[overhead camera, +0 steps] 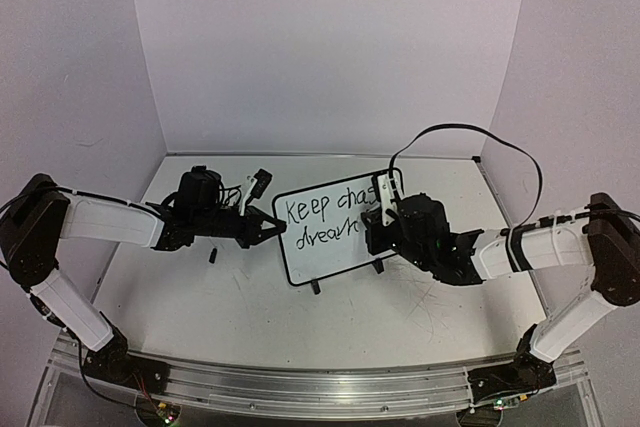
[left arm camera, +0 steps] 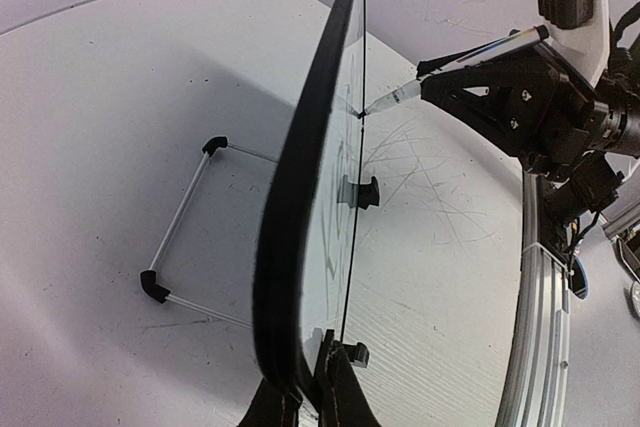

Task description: Write a sentence on the whiteboard

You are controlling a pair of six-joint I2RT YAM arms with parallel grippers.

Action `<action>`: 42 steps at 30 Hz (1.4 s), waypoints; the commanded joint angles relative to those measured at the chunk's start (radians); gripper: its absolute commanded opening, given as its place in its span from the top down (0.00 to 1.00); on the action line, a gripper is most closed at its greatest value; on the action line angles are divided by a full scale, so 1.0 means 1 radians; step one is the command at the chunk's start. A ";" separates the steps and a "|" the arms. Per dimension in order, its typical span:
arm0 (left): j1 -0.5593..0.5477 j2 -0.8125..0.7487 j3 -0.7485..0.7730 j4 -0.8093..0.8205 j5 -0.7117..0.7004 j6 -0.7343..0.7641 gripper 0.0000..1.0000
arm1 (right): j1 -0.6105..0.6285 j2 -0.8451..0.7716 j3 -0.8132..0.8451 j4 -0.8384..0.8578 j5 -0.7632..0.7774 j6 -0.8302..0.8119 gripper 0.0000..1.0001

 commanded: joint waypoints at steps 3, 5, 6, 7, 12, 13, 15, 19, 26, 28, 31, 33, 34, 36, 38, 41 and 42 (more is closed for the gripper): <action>0.019 0.023 0.022 -0.072 -0.147 0.096 1.00 | 0.002 0.007 -0.003 -0.010 0.047 0.024 1.00; 0.019 0.025 0.024 -0.073 -0.147 0.094 1.00 | 0.002 0.007 -0.004 -0.015 0.048 0.024 1.00; 0.019 0.025 0.024 -0.073 -0.148 0.095 1.00 | 0.002 0.008 -0.005 -0.016 0.048 0.024 1.00; 0.019 0.025 0.025 -0.073 -0.148 0.094 1.00 | 0.002 0.008 -0.005 -0.019 0.049 0.024 1.00; 0.019 0.024 0.024 -0.074 -0.147 0.095 1.00 | 0.002 0.005 -0.009 -0.024 0.065 0.024 1.00; 0.019 0.022 0.024 -0.075 -0.147 0.095 1.00 | 0.002 0.004 -0.010 -0.027 0.069 0.024 1.00; 0.019 0.021 0.022 -0.075 -0.149 0.094 1.00 | 0.002 0.000 -0.013 -0.033 0.087 0.024 1.00; 0.020 0.023 0.022 -0.075 -0.149 0.095 1.00 | 0.001 -0.008 -0.021 -0.042 0.117 0.025 1.00; 0.019 0.025 0.025 -0.076 -0.149 0.094 1.00 | 0.004 0.000 -0.026 -0.047 0.090 0.037 1.00; 0.019 0.026 0.025 -0.076 -0.149 0.094 1.00 | 0.011 0.009 -0.021 -0.043 0.074 0.040 1.00; 0.019 0.025 0.027 -0.077 -0.149 0.093 1.00 | 0.022 0.023 -0.013 -0.031 0.056 0.044 1.00; 0.019 0.024 0.026 -0.076 -0.149 0.093 1.00 | 0.025 0.028 -0.006 -0.023 0.045 0.046 1.00; 0.019 0.024 0.025 -0.076 -0.149 0.092 1.00 | 0.025 0.031 -0.002 -0.020 0.040 0.047 1.00; 0.019 0.024 0.025 -0.078 -0.151 0.093 1.00 | 0.027 0.031 0.005 -0.014 0.038 0.047 1.00; 0.019 0.022 0.024 -0.078 -0.152 0.094 1.00 | 0.026 0.026 0.007 -0.010 0.038 0.047 1.00; 0.019 0.022 0.023 -0.078 -0.155 0.094 1.00 | 0.027 0.006 -0.001 -0.006 0.037 0.049 1.00; 0.019 0.023 0.023 -0.078 -0.156 0.095 1.00 | 0.026 -0.005 -0.009 -0.006 0.045 0.051 1.00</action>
